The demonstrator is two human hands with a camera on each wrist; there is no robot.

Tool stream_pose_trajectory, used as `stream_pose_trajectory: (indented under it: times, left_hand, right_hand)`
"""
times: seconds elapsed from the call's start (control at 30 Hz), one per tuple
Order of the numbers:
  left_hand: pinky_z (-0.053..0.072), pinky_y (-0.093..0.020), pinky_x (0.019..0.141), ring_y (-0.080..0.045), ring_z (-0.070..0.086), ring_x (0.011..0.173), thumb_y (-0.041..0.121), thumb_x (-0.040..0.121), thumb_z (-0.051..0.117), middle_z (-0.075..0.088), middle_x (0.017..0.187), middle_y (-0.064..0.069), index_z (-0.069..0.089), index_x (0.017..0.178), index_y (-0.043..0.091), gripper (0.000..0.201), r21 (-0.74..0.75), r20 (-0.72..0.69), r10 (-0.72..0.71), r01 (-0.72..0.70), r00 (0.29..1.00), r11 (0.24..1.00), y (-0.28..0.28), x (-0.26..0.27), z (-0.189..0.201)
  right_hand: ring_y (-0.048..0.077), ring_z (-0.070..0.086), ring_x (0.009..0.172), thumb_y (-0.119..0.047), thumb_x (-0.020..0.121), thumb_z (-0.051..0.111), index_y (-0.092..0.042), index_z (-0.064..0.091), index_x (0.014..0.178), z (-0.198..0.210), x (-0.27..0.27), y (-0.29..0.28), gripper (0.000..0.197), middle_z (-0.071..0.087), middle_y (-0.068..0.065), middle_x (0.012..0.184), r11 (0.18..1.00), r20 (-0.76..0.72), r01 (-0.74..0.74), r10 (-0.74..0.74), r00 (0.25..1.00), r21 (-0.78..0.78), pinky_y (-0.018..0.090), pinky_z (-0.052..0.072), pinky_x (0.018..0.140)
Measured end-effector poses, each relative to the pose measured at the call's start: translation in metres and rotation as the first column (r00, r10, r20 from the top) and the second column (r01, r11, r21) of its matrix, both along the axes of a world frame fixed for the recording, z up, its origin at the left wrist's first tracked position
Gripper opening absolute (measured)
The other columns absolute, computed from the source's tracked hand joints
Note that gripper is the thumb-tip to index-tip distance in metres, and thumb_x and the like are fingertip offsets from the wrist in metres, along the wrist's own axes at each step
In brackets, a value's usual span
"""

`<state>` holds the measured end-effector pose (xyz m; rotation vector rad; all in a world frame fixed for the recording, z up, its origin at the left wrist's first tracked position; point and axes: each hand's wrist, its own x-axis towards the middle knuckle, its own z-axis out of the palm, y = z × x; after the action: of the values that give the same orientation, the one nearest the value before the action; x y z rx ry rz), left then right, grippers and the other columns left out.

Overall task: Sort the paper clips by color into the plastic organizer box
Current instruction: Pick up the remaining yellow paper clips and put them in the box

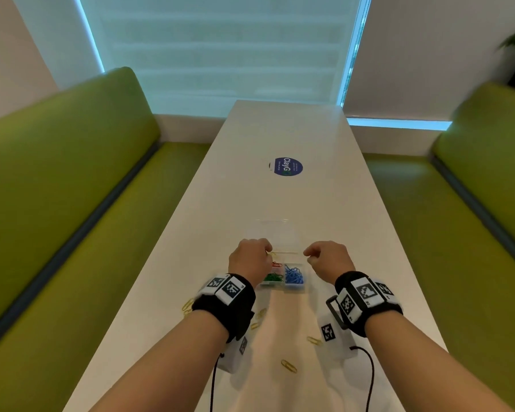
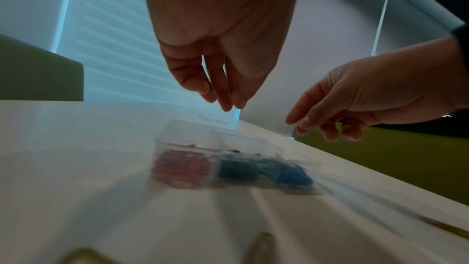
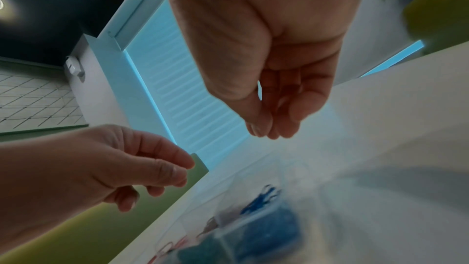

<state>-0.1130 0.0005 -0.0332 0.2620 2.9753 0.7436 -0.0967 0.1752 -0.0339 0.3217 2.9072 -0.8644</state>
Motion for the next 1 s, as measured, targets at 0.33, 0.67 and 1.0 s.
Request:
stream_pose_trajectory:
  times: [0.33,0.67,1.0]
  left_hand:
    - [0.046,-0.036,0.095,-0.018,0.052,0.117,0.023,0.091,0.054,0.065,0.114,-0.003,0.062,0.117,0.02,0.028,-0.023,0.113,-0.352,0.356,0.929,0.934,0.081,0.04,-0.012]
    - [0.042,-0.037,0.096,-0.023,0.045,0.123,0.029,0.089,0.061,0.056,0.121,-0.009,0.059,0.122,0.02,0.034,-0.096,0.231,-0.422,0.452,0.877,0.887,0.117,0.062,-0.032]
    - [0.047,-0.038,0.095,-0.026,0.047,0.121,0.027,0.091,0.057,0.06,0.12,-0.014,0.066,0.114,0.008,0.031,-0.187,0.302,-0.361,0.426,0.882,0.885,0.122,0.065,-0.028]
  right_hand:
    - [0.018,0.06,0.104,-0.015,0.089,0.056,-0.019,0.067,0.109,-0.008,0.07,0.066,0.023,0.066,0.001,0.112,0.985,0.064,0.147,-0.152,0.986,0.088,0.031,0.049,0.094]
    - [0.016,0.06,0.1,-0.02,0.087,0.06,-0.02,0.067,0.109,-0.016,0.109,0.092,0.023,0.065,0.0,0.109,0.972,0.101,0.214,-0.224,0.969,0.101,0.029,0.05,0.09]
    - [0.016,0.06,0.1,-0.021,0.087,0.06,-0.019,0.066,0.109,-0.015,0.118,0.09,0.023,0.065,0.0,0.109,0.976,0.113,0.194,-0.205,0.972,0.096,0.028,0.05,0.091]
